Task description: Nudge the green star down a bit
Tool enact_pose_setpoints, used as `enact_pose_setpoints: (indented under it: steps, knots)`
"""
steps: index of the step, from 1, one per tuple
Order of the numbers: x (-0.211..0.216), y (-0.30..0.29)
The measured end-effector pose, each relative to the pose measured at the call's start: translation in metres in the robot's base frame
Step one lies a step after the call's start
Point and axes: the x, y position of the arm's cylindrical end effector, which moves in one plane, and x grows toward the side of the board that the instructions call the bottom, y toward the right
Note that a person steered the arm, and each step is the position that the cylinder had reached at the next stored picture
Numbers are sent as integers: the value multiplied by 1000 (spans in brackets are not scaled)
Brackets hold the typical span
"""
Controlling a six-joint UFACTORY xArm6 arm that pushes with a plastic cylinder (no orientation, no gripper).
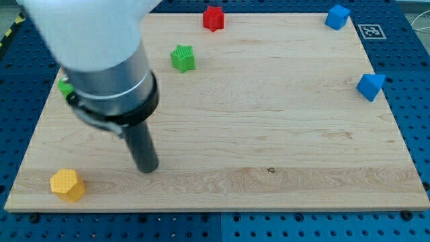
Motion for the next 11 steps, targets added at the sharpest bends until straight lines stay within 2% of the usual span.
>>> enact_pose_setpoints:
  steps: [3,5,6,8,9,11]
  knots:
    - [-151,9]
    - [-252,-28]
    - [-281,13]
    - [-242,-15]
    - [-240,8]
    - [-205,56]
